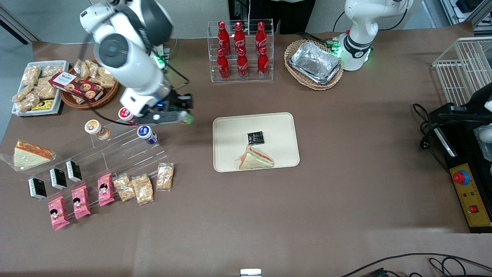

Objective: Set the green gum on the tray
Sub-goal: 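Carry the green gum bottle over to the cream tray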

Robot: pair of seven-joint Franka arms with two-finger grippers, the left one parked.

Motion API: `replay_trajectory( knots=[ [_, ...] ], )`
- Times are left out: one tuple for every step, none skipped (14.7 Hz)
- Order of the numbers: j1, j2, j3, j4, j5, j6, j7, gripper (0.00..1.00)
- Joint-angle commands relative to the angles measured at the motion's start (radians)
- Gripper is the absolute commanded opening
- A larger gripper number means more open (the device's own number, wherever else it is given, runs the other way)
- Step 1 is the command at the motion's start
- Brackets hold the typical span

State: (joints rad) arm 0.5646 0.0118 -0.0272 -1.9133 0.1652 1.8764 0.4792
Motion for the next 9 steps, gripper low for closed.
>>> replay_trajectory(
  knots=[
    [0.141,0.029,-0.017,-0.156,0.037,0.241,0.137,0.32],
    [0.179,0.048,-0.017,-0.194,0.036,0.310,0.174,0.32],
    [0.196,0.065,-0.016,-0.235,0.036,0.386,0.186,0.32],
    [0.219,0.088,-0.016,-0.265,0.040,0.449,0.190,0.32],
    [0.242,0.120,-0.016,-0.277,0.040,0.493,0.196,0.32],
    [0.254,0.152,-0.016,-0.279,0.040,0.526,0.206,0.32],
    [0.262,0.183,-0.016,-0.279,0.040,0.541,0.208,0.32],
    [0.267,0.213,-0.016,-0.279,0.040,0.564,0.208,0.32],
    [0.274,0.243,-0.016,-0.279,0.040,0.592,0.208,0.32]
  ],
)
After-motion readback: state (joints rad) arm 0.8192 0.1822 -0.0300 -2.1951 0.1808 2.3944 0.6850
